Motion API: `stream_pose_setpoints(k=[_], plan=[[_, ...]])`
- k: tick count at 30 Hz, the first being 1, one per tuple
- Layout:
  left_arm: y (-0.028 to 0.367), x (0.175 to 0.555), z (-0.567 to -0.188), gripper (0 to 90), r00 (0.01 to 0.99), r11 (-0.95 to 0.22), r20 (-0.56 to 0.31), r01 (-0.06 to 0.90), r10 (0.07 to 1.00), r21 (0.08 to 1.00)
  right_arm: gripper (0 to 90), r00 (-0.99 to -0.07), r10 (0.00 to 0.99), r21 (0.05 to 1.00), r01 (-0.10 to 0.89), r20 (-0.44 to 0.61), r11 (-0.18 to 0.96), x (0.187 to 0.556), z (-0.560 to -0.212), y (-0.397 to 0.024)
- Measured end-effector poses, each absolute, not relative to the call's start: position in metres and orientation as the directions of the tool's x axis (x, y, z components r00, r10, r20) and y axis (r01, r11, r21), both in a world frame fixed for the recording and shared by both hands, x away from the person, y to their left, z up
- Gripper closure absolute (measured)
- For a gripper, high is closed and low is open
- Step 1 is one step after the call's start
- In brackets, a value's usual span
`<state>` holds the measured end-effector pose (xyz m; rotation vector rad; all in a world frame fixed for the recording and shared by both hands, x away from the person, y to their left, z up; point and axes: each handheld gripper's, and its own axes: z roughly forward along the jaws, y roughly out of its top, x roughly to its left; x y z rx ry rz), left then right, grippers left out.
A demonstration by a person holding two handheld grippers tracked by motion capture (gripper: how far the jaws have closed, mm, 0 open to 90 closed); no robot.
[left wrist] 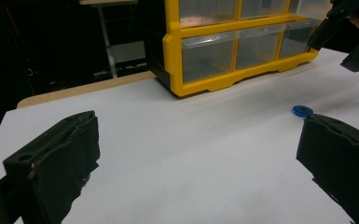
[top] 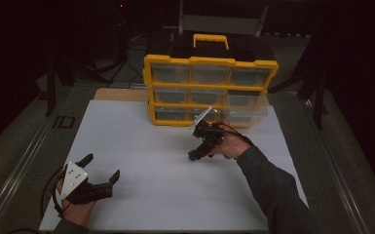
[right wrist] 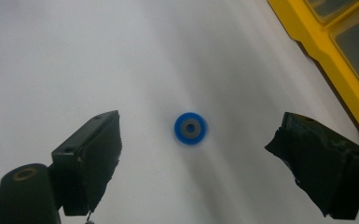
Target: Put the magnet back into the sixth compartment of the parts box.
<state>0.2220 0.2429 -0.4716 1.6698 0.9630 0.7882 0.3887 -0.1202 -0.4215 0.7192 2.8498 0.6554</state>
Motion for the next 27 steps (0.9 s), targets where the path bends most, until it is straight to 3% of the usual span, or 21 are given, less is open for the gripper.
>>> stream_pose_setpoints(k=[27], plan=[[0.242,0.222,-0.472,0.0,0.47,-0.173,0.049,0.224,0.881,0.959,14.0,-0.879,0.475,0.35,0.433,-0.038,0.83,0.4,-0.448,-0.108]])
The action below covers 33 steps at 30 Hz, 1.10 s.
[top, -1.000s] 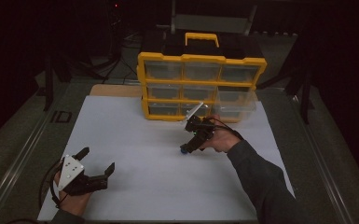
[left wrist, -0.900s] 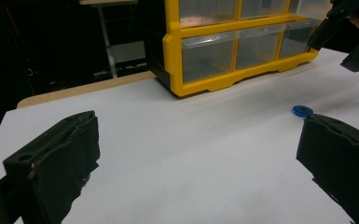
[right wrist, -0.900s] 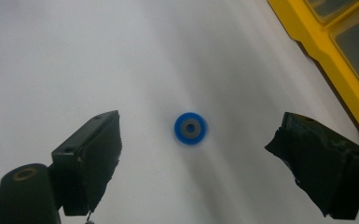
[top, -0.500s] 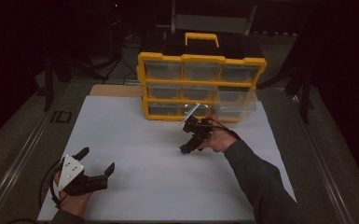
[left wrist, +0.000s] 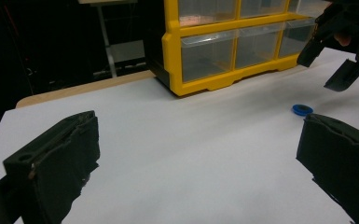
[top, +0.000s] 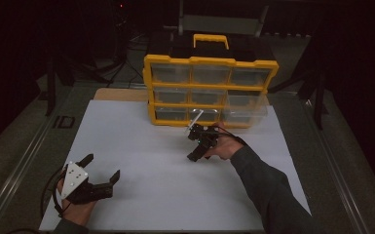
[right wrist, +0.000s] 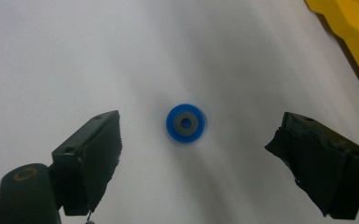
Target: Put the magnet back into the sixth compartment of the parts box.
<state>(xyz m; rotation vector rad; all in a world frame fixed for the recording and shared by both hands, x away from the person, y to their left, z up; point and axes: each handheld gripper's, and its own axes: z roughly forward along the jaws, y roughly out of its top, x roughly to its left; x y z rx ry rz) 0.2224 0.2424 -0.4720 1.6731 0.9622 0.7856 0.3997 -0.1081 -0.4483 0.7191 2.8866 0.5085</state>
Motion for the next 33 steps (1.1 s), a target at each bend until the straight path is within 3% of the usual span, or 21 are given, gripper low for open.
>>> stream_pose_setpoints(k=[33], plan=[[0.244,0.222,-0.471,0.0,0.468,-0.172,0.05,0.222,0.882,0.96,15.6,-0.86,0.51,0.274,0.492,0.004,0.826,0.405,-0.474,-0.092]])
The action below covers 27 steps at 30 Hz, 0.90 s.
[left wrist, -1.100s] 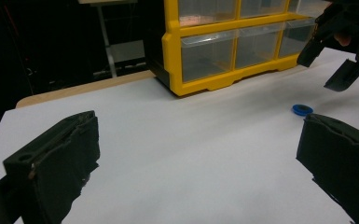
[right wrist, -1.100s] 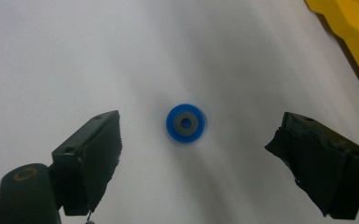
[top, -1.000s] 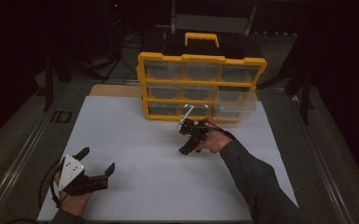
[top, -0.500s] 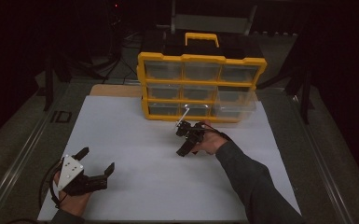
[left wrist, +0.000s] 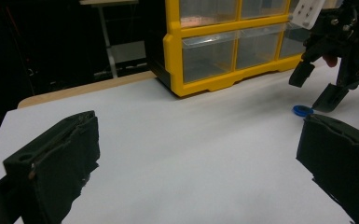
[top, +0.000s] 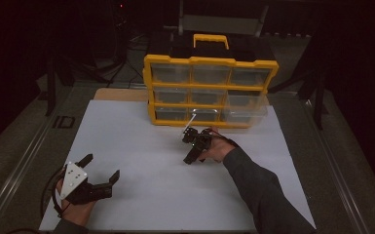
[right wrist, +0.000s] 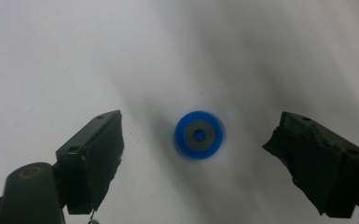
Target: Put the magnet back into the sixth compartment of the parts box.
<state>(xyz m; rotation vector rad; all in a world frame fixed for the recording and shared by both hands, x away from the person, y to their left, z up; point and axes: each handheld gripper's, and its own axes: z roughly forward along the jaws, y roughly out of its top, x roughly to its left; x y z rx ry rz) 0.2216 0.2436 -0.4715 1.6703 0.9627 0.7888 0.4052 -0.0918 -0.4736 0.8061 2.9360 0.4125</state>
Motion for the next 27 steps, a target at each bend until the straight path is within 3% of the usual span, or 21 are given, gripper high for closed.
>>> stream_pose_setpoints(k=[27], plan=[[0.244,0.222,-0.471,0.0,0.468,-0.172,0.05,0.222,0.882,0.96,28.3,-0.849,0.529,0.207,0.514,-0.019,0.832,0.412,-0.491,-0.09]])
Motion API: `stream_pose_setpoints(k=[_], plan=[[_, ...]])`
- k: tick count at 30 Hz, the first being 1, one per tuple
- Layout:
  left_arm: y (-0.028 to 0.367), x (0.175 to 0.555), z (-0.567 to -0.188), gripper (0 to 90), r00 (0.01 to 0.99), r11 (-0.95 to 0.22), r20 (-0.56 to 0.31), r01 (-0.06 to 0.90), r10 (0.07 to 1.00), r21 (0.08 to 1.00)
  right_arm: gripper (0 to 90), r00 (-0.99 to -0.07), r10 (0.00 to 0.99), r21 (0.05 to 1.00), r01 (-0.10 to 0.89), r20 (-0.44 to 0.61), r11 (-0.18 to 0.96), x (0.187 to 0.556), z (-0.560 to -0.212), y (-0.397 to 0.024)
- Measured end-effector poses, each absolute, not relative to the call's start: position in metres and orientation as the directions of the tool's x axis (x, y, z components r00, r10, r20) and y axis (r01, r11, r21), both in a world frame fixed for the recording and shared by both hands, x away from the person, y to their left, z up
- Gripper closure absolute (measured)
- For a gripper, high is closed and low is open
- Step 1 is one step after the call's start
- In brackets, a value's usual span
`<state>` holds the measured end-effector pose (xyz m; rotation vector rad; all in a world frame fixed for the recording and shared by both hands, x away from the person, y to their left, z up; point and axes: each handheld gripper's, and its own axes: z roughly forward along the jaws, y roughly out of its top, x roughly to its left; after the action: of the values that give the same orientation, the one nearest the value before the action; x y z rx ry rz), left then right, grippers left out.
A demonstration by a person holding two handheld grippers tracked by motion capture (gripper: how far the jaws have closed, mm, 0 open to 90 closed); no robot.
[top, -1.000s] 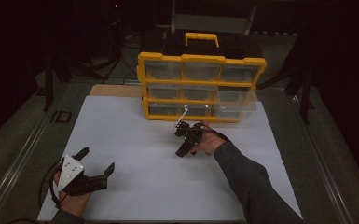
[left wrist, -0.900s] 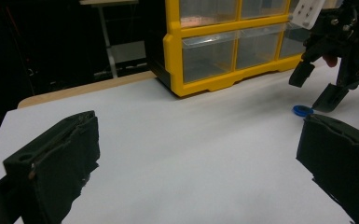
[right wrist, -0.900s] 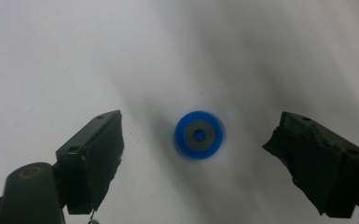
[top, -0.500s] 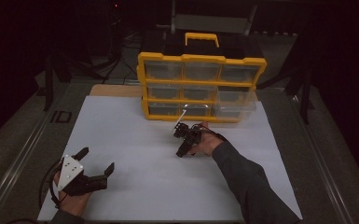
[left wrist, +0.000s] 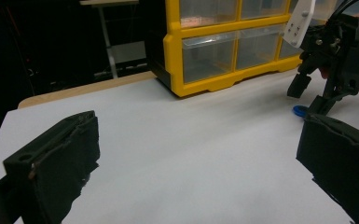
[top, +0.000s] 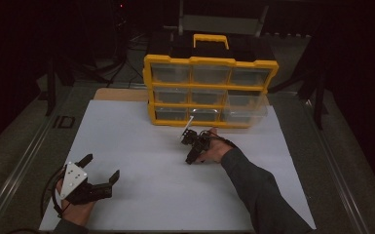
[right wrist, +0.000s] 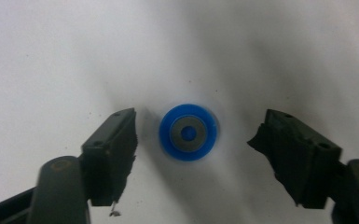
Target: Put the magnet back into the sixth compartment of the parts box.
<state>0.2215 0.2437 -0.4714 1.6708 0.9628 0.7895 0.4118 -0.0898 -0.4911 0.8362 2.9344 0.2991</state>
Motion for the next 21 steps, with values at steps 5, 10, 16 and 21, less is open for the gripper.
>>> stream_pose_setpoints(k=[5,10,16,21], plan=[[0.2434,0.2215,-0.4715,0.0,0.469,-0.174,0.051,0.222,0.882,0.959,33.6,-0.853,0.522,0.195,0.51,-0.008,0.838,0.4147,-0.4936,-0.0911],[0.2436,0.2215,-0.4715,0.0,0.468,-0.174,0.051,0.223,0.882,0.959,39.4,-0.85,0.527,0.179,0.52,0.006,0.835,0.4159,-0.4937,-0.0911],[0.2438,0.2212,-0.4713,0.0,0.467,-0.173,0.051,0.222,0.883,0.96,47.5,-0.844,0.536,0.18,0.528,0.006,0.83,0.415,-0.4921,-0.0912],[0.2436,0.2211,-0.4713,0.0,0.466,-0.172,0.051,0.222,0.883,0.96,54.7,-0.861,0.509,0.186,0.5,-0.006,0.846,0.4117,-0.492,-0.0889]])
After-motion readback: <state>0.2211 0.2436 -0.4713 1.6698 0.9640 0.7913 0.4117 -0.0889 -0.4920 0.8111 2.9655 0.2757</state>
